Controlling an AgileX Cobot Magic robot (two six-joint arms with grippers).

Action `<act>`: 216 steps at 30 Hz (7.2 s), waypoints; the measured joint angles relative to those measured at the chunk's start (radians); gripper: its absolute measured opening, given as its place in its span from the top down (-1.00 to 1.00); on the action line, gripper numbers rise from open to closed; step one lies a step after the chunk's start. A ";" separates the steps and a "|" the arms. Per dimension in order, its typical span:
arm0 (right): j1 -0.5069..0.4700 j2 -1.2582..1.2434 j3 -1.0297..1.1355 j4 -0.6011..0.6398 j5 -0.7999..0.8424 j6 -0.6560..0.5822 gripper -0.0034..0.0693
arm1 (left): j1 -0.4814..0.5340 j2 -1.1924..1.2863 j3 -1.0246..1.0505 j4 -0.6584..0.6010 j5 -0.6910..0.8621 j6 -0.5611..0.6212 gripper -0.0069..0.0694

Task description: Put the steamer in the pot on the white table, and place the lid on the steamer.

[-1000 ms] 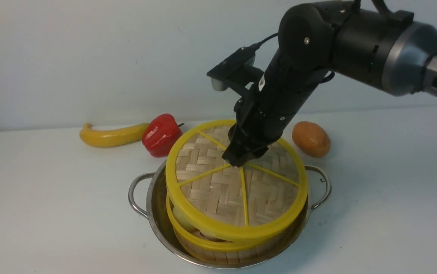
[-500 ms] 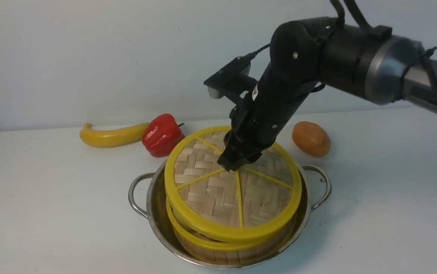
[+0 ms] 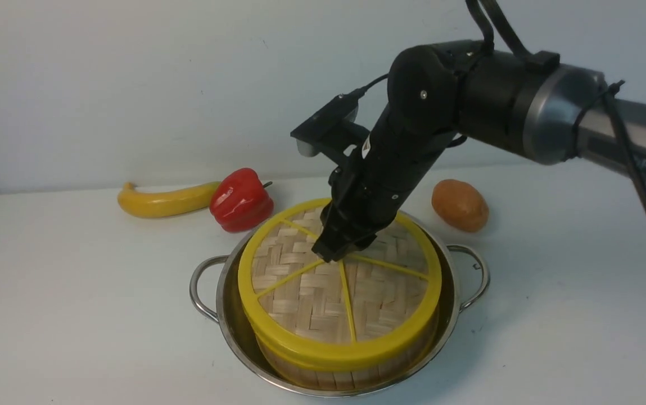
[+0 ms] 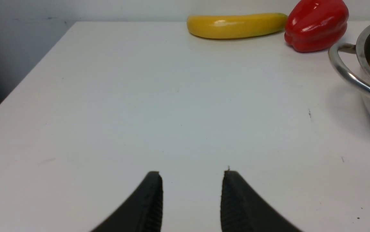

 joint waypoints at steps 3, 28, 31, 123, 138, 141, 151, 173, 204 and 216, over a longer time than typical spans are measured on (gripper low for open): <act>0.001 0.012 -0.002 0.001 -0.001 -0.003 0.60 | 0.000 0.000 0.000 0.000 0.000 0.000 0.17; 0.001 0.027 -0.002 0.003 -0.029 -0.010 0.60 | 0.000 0.000 0.000 0.000 0.000 0.000 0.17; 0.001 0.027 -0.002 0.003 -0.031 -0.010 0.60 | 0.000 0.000 0.000 0.000 0.000 0.000 0.17; -0.264 -1.155 0.360 -0.556 -0.017 0.611 0.99 | 0.000 0.000 0.000 0.000 0.000 0.000 0.17; -0.608 -2.018 1.495 -0.478 -0.698 0.665 0.96 | 0.000 0.000 0.000 0.000 0.000 0.000 0.17; -0.608 -2.065 1.592 -0.475 -0.704 0.666 0.95 | 0.000 0.000 0.000 0.000 0.000 0.000 0.17; -0.608 -2.071 1.798 -0.495 -0.705 0.686 0.93 | 0.000 0.000 0.000 0.000 0.000 0.001 0.17; -0.608 -2.071 1.847 -0.471 -0.700 0.639 0.89 | 0.000 0.000 0.000 0.000 0.000 0.001 0.17; -0.608 -2.071 1.847 -0.337 -0.704 0.480 0.86 | 0.000 0.000 0.000 0.000 0.000 0.000 0.17; -0.609 -2.071 1.847 -0.338 -0.704 0.480 0.84 | 0.000 0.000 0.000 0.000 0.000 0.000 0.17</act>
